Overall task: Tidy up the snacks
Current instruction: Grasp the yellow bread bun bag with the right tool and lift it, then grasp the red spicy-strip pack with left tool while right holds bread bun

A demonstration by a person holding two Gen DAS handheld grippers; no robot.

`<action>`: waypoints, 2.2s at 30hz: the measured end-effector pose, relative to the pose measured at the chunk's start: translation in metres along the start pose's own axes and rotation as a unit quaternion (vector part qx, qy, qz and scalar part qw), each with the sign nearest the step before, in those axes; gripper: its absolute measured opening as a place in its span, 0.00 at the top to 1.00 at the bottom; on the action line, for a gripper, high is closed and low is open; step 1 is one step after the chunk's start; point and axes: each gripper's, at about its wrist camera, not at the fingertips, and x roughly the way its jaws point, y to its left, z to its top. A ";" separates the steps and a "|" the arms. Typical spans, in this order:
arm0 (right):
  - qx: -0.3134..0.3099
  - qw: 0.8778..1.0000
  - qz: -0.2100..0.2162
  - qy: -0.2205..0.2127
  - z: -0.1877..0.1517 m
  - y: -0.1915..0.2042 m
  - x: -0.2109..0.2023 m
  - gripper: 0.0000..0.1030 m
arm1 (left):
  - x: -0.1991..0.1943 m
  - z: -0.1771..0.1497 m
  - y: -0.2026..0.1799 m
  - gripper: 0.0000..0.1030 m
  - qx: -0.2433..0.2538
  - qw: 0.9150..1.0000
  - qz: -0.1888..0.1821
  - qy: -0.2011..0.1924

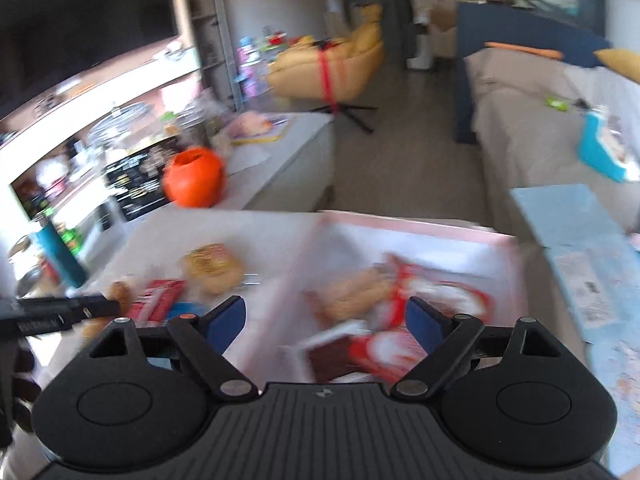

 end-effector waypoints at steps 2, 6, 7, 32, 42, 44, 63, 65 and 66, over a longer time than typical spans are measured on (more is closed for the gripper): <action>-0.015 1.000 0.019 0.013 0.011 0.026 0.016 0.15 | -0.009 -0.006 0.004 0.59 0.014 1.000 0.004 0.001; -0.048 0.997 0.028 0.045 0.032 0.080 0.064 0.15 | -0.025 -0.016 0.019 0.59 0.015 1.000 -0.006 -0.005; -0.050 0.997 0.027 0.056 0.037 0.091 0.079 0.15 | -0.027 -0.018 0.023 0.59 0.009 1.000 -0.010 -0.006; -0.111 0.985 0.049 0.122 -0.059 0.107 0.026 0.48 | 0.007 -0.013 -0.012 0.59 0.038 0.999 -0.023 0.021; -0.055 0.995 -0.046 0.066 -0.125 0.022 -0.034 0.48 | 0.053 0.000 -0.031 0.54 0.076 0.994 0.072 0.039; -0.051 0.994 -0.073 0.055 -0.136 0.010 -0.035 0.47 | 0.053 0.002 -0.031 0.54 0.075 0.993 0.074 0.045; -0.007 0.997 -0.076 0.011 -0.174 -0.002 -0.025 0.16 | 0.069 0.006 -0.029 0.53 0.030 0.993 -0.041 0.102; -0.007 0.997 -0.080 0.010 -0.174 -0.001 -0.026 0.15 | 0.070 0.002 -0.035 0.49 0.045 0.992 -0.050 0.105; -0.006 0.997 -0.080 0.010 -0.175 -0.001 -0.026 0.14 | 0.069 0.000 -0.040 0.48 0.058 0.993 -0.043 0.097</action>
